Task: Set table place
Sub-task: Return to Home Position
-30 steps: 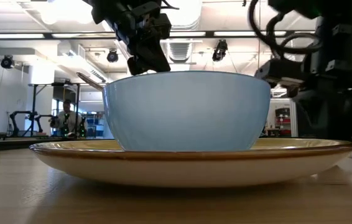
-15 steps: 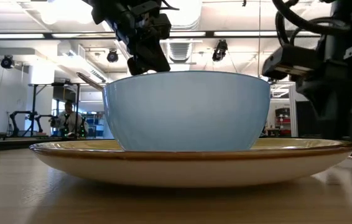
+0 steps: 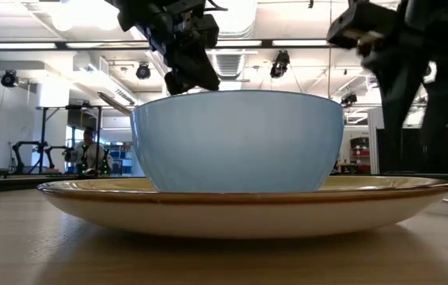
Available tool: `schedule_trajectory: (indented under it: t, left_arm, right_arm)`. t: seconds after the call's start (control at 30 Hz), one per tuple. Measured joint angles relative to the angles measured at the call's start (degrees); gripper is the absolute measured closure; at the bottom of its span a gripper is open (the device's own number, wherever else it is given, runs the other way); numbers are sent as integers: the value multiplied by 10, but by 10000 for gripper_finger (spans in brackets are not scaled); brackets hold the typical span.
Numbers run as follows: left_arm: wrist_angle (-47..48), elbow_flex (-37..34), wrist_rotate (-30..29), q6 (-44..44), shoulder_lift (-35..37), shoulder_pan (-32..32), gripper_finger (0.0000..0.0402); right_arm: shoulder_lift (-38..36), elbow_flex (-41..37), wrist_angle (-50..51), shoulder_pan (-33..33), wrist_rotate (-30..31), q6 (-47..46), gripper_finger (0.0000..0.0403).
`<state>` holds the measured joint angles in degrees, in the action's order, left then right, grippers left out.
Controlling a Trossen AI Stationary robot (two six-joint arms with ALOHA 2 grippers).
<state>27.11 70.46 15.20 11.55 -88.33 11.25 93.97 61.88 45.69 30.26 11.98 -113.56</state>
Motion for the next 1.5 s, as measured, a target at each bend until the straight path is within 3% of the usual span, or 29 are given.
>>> schedule_trajectory:
  t: [0.13, 0.23, 0.37, 0.43, 0.5, 0.57, 0.63, 0.7, 0.77, 0.87, 0.97, 1.03, 1.23, 1.5]
  left_arm:
    - [-10, 0, 22, 0, 0, 0, 360]
    - [-21, 3, 39, 0, 0, 0, 360]
    - [-22, 12, 39, 0, 4, 1, 360]
    - [-22, 17, 38, 1, 9, 5, 360]
    - [-22, 20, 44, 51, 16, 6, 360]
    - [-29, 19, 68, 69, 28, 6, 360]
    - [-46, 19, 140, 42, 41, 5, 360]
    - [-82, 14, 231, 41, 59, 6, 360]
    - [-154, 9, 269, 83, 78, 7, 360]
    - [-224, -7, 259, 111, 118, 8, 360]
    - [-252, -32, 233, 114, 171, 3, 360]
    - [-261, -56, 214, 107, 211, -6, 360]
    - [-303, -175, 146, 76, 366, -20, 360]
    - [-454, -377, 130, 70, 525, -19, 360]
  right_arm:
    - [-44, 50, 153, -10, 92, 22, 263]
    - [-92, 107, 243, -25, 176, 100, 266]
    - [-158, 188, 309, -41, 226, 180, 266]
    - [-191, 222, 304, -44, 231, 181, 266]
    - [-217, 243, 272, -39, 284, 230, 266]
    - [-234, 251, 192, -23, 333, 401, 266]
    - [-249, 245, 105, -28, 332, 536, 266]
    - [-266, 229, 18, -57, 281, 619, 266]
    - [-284, 196, -86, -89, 196, 706, 266]
    - [-294, 117, -281, -153, 19, 803, 266]
    - [-293, 37, -453, -220, -188, 841, 266]
    - [-299, -3, -498, -265, -262, 841, 266]
    - [-386, -96, -489, -379, -342, 862, 266]
    - [-577, -216, -413, -497, -345, 866, 266]
